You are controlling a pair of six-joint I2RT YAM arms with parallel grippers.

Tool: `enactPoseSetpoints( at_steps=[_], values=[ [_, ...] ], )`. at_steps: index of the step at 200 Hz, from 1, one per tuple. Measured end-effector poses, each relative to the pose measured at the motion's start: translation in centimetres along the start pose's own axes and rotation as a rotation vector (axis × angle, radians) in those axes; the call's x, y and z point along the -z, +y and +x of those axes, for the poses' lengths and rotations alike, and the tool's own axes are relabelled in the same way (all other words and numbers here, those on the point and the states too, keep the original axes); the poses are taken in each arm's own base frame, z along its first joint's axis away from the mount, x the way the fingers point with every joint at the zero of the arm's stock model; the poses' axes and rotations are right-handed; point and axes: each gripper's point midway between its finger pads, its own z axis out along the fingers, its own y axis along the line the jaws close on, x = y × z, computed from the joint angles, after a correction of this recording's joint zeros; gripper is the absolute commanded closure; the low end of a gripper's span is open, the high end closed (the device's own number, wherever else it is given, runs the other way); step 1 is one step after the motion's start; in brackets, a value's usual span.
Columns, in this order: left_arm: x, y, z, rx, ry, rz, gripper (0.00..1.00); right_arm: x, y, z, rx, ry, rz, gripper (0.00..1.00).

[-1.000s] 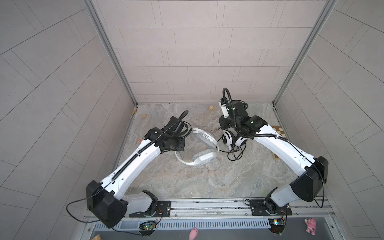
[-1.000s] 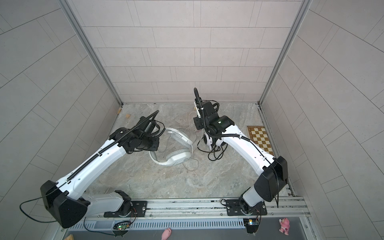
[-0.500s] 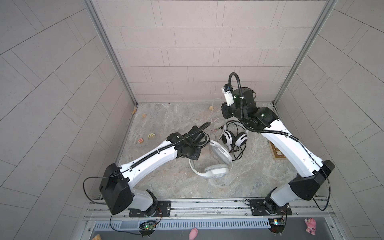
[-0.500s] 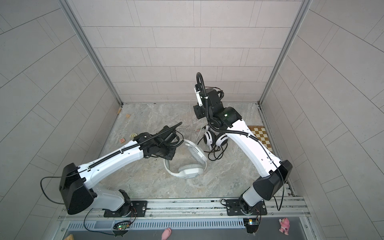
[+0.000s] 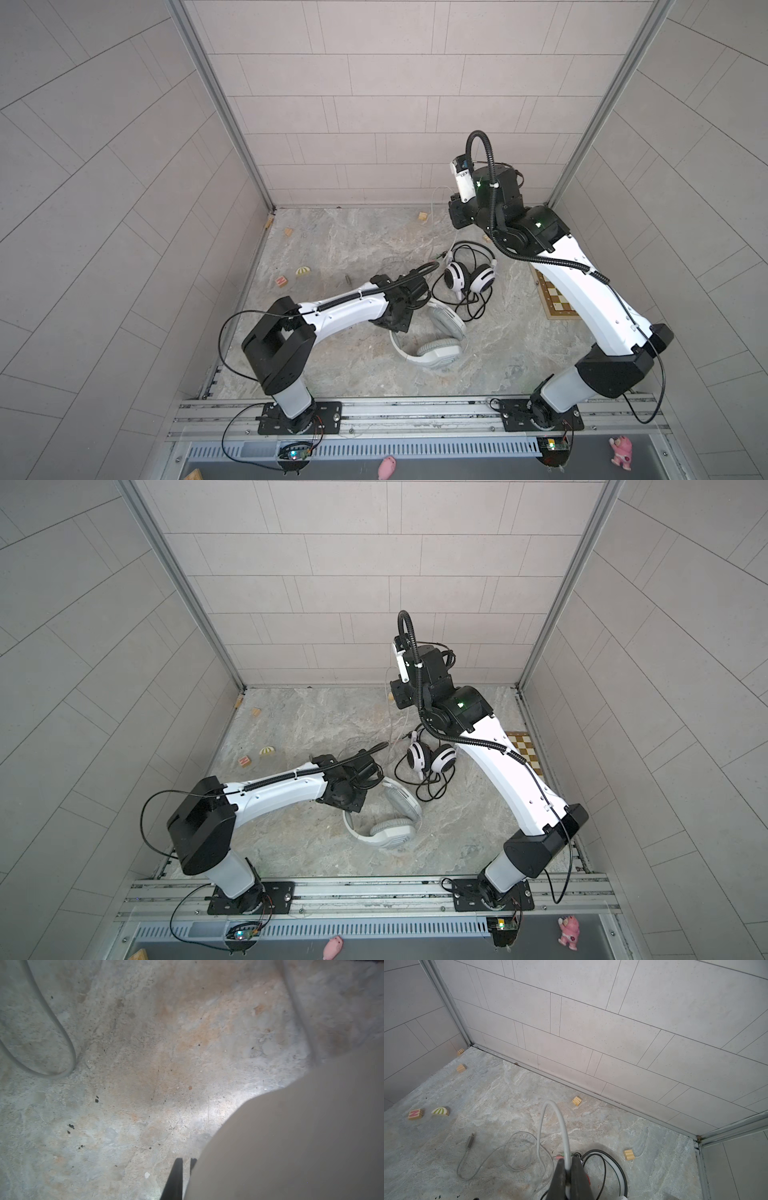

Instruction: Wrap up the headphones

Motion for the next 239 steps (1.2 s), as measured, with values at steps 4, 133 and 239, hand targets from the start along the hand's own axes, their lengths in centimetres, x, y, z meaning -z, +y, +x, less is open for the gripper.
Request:
enactPoseSetpoints(
  at_steps=[4, 133, 239],
  values=[
    [-0.2, 0.0, 0.0, 0.002, 0.002, -0.007, 0.88, 0.3, 0.0, -0.1, -0.001, -0.004, -0.003, 0.93],
    [-2.6, 4.7, -3.9, 0.296, -0.028, -0.036, 0.88, 12.3, 5.0, -1.2, -0.066, -0.179, -0.273, 0.93],
    [1.6, 9.2, -11.5, 0.709, -0.251, 0.269, 0.89, 14.5, 7.1, 5.0, -0.173, -0.118, -0.414, 0.93]
  ],
)
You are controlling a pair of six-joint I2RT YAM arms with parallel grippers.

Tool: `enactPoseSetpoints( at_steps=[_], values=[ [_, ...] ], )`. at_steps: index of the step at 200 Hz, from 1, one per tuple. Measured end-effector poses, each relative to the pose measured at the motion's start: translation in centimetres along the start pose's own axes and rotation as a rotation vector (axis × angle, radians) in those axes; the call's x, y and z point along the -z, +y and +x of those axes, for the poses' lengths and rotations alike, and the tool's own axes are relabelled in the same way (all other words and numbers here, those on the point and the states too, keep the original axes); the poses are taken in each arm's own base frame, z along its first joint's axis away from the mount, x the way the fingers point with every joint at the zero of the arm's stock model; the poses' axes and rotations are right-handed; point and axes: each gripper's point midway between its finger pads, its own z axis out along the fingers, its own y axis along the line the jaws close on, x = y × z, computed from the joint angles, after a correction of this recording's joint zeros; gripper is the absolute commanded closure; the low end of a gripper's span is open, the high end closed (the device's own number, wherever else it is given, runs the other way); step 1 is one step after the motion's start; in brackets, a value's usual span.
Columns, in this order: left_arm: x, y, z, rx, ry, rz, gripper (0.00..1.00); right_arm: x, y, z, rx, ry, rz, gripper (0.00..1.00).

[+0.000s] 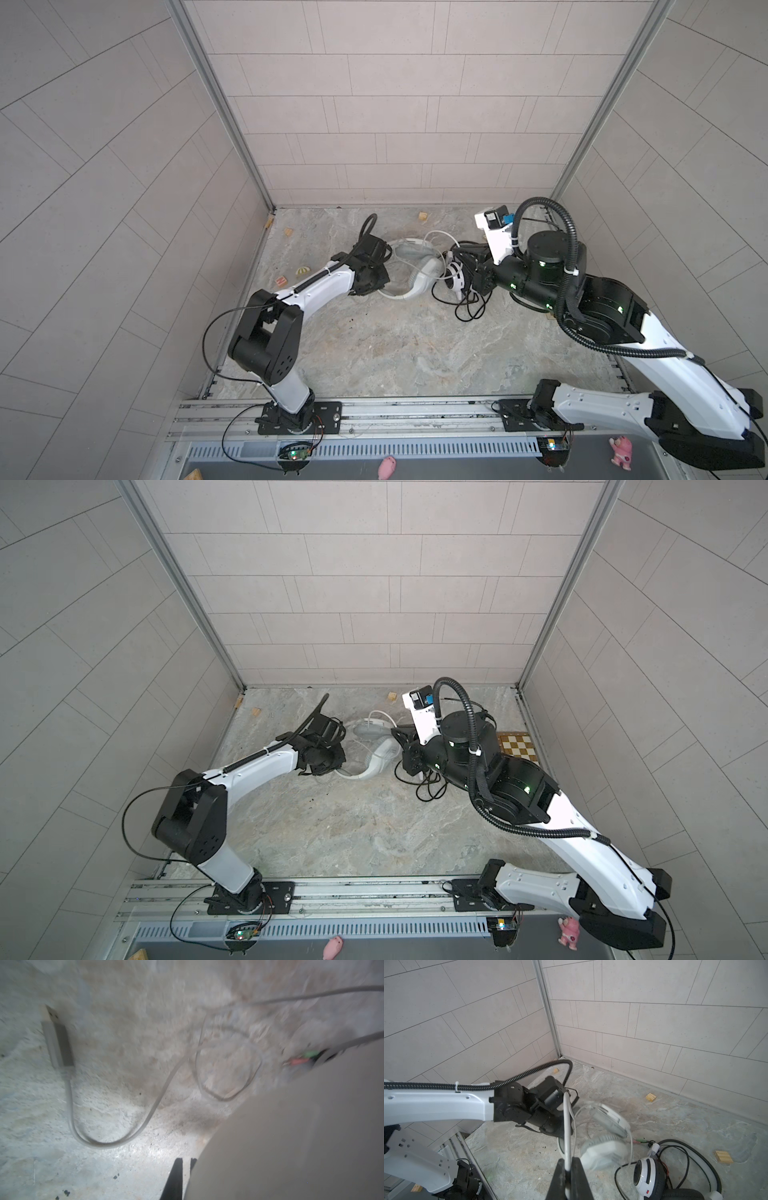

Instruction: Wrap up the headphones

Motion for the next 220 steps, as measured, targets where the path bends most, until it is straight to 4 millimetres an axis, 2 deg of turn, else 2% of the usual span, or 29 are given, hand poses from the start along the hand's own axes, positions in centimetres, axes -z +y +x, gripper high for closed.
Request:
enactPoseSetpoints(
  at_steps=[19, 37, 76, 94, 121, 157, 177, 220],
  values=[
    [1.2, -0.1, -2.4, 0.071, -0.052, 0.062, 0.88, 0.6, -0.8, 1.0, -0.015, -0.001, 0.023, 0.93],
    [2.0, -0.2, -3.5, 0.103, -0.073, 0.101, 0.89, 0.6, -1.5, 2.1, -0.022, 0.011, 0.051, 0.92],
    [3.2, -0.1, -3.1, 0.126, -0.059, 0.153, 0.89, -0.7, -3.2, 4.8, -0.019, 0.065, 0.129, 0.91],
    [3.9, -0.2, -2.8, 0.124, -0.054, 0.176, 0.89, -1.0, -4.6, 5.2, -0.029, 0.075, 0.174, 0.91],
    [4.6, -0.1, -1.7, 0.107, -0.038, 0.213, 0.90, -1.2, -6.4, 3.8, -0.060, 0.035, 0.221, 0.91],
    [3.9, 1.2, 1.0, 0.090, 0.028, 0.209, 0.92, -2.4, -5.9, 0.8, -0.073, -0.032, 0.200, 0.91],
    [3.6, 1.7, 2.1, 0.079, 0.058, 0.200, 0.92, -3.4, -6.1, -0.1, -0.077, -0.056, 0.203, 0.91],
    [4.6, 1.5, 2.9, 0.040, 0.063, 0.220, 0.94, -4.8, -8.8, -1.4, -0.106, -0.095, 0.277, 0.90]
  ],
)
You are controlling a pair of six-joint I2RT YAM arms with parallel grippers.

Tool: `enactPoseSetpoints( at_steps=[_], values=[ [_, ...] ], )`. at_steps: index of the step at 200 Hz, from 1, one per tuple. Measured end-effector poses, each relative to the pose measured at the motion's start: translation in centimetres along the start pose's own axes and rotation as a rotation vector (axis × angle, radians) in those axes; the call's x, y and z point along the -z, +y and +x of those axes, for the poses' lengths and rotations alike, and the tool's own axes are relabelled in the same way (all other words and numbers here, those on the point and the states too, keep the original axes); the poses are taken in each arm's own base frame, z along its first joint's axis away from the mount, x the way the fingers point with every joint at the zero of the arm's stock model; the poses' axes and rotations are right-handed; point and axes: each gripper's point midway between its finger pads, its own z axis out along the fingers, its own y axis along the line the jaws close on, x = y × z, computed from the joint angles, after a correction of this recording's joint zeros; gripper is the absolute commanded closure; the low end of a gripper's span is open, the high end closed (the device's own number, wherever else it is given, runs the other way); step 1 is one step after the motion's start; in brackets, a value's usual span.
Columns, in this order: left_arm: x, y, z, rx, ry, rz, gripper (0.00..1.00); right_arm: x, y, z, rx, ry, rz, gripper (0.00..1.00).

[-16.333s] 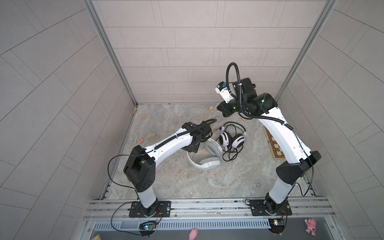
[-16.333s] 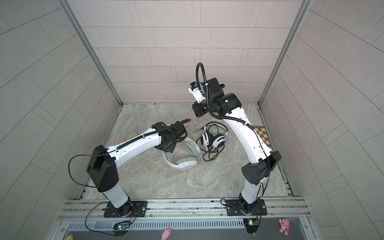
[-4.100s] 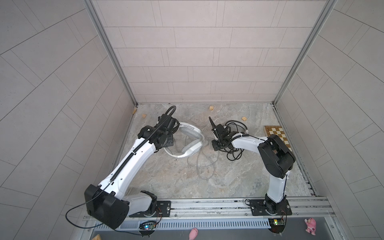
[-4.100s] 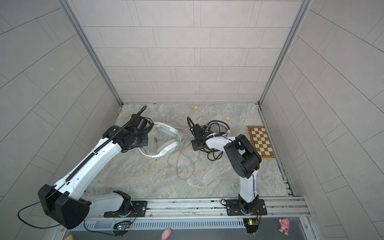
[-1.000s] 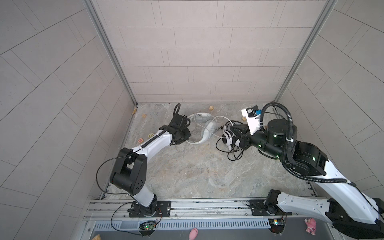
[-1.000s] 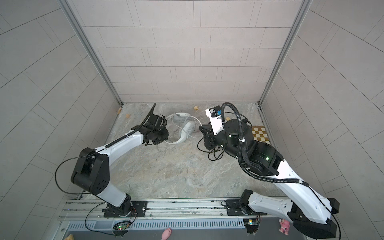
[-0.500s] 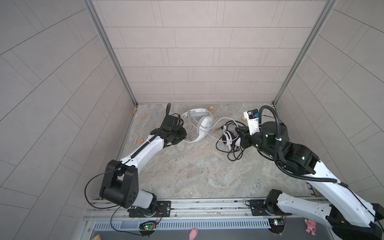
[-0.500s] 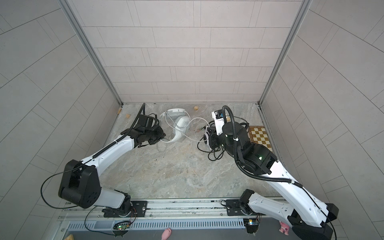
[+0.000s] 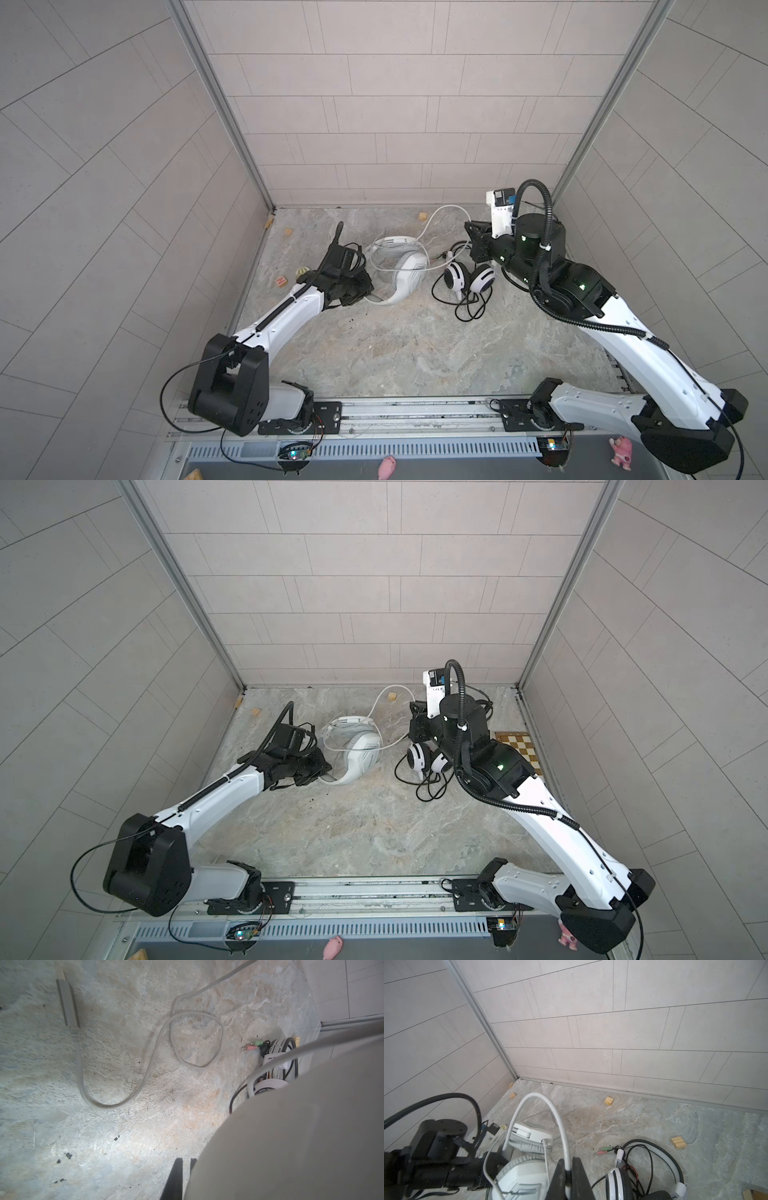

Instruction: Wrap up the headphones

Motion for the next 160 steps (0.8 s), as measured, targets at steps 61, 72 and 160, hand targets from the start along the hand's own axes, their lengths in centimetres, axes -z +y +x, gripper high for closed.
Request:
enactPoseSetpoints(
  at_steps=[61, 72, 160],
  values=[
    [0.7, -0.9, 1.3, -0.051, 0.020, 0.015, 0.96, -2.2, -2.8, -1.9, -0.088, -0.060, 0.061, 0.90],
    [0.6, -0.8, 1.7, -0.062, 0.029, 0.011, 0.96, -2.7, -2.6, -2.1, -0.092, -0.063, 0.055, 0.90],
    [0.6, -0.2, 2.3, -0.085, 0.047, -0.022, 0.98, -3.8, -3.1, -3.3, -0.134, -0.098, 0.060, 0.88]
  ],
)
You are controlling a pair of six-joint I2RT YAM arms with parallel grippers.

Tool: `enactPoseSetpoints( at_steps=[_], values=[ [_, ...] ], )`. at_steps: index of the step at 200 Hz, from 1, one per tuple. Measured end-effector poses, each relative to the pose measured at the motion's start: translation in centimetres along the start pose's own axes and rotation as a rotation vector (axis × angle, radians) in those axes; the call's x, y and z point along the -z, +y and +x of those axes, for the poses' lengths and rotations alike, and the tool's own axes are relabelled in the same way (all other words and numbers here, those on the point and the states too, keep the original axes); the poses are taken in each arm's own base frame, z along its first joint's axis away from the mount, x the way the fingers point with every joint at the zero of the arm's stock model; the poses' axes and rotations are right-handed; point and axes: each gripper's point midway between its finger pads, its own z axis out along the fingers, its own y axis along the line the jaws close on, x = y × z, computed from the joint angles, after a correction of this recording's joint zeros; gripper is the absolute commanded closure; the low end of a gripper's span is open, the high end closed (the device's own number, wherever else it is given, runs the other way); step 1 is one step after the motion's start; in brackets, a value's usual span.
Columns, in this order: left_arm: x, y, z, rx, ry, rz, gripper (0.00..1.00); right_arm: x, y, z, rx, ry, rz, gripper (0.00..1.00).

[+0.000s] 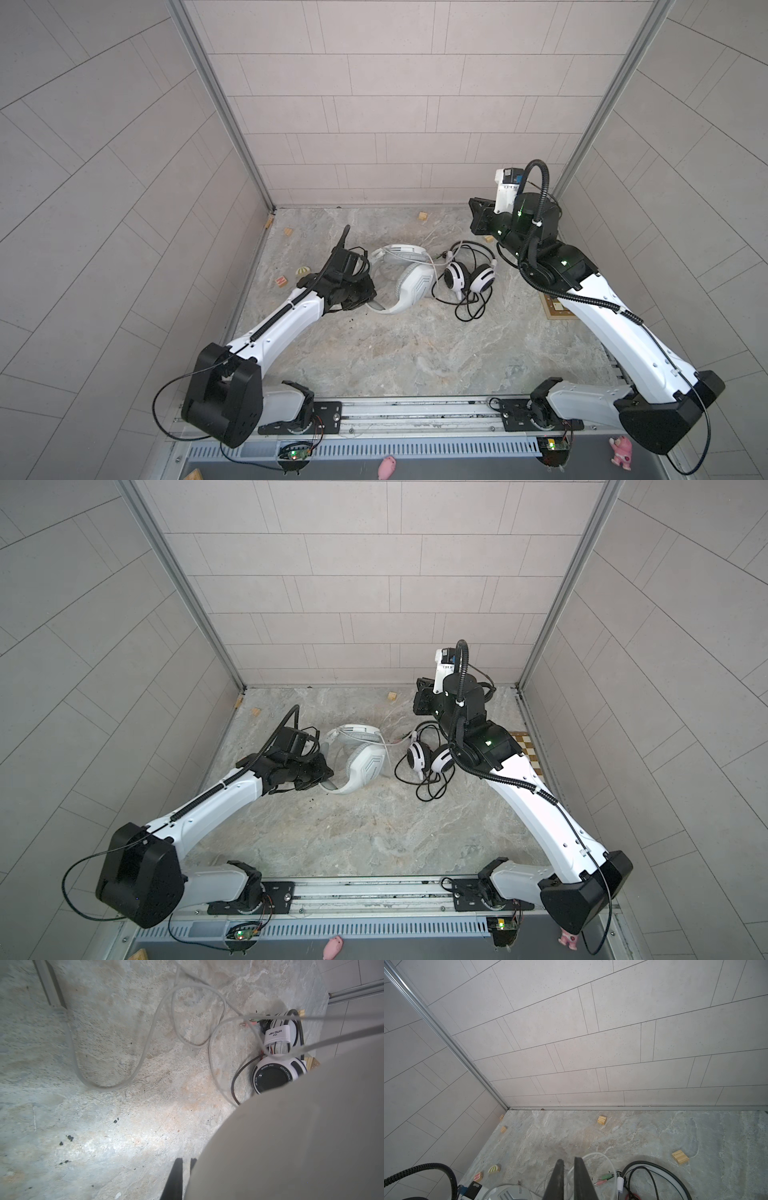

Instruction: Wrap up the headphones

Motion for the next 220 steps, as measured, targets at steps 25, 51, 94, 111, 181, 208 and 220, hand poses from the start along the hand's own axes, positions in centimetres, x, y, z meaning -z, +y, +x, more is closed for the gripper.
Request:
enactPoseSetpoints(
  at_steps=[25, 51, 94, 111, 181, 208, 220],
  values=[
    [0.2, 0.4, 0.1, -0.007, 0.005, -0.024, 0.98, 0.3, 0.4, 0.3, -0.013, 0.005, -0.029, 0.87],
    [0.9, -0.2, -0.5, -0.030, -0.007, -0.030, 0.98, 0.5, 0.5, 1.8, 0.006, 0.044, -0.063, 0.79],
    [2.2, -1.5, -2.2, -0.083, -0.065, -0.022, 0.99, -0.5, 0.0, 9.2, 0.124, 0.247, -0.145, 0.50],
    [2.2, -1.3, -2.1, -0.089, -0.063, -0.032, 0.99, -0.2, -0.6, 12.6, 0.192, 0.342, -0.174, 0.42],
    [2.6, -0.7, -2.6, -0.090, -0.073, -0.060, 0.99, 5.0, -0.3, 18.0, 0.250, 0.409, -0.364, 0.32],
    [2.7, -0.5, -2.7, -0.095, -0.073, -0.064, 0.99, 4.4, 0.1, 19.0, 0.262, 0.433, -0.400, 0.32],
    [2.7, -0.5, -2.6, -0.096, -0.072, -0.066, 0.99, 3.8, 0.2, 19.7, 0.264, 0.454, -0.410, 0.32]
  ],
)
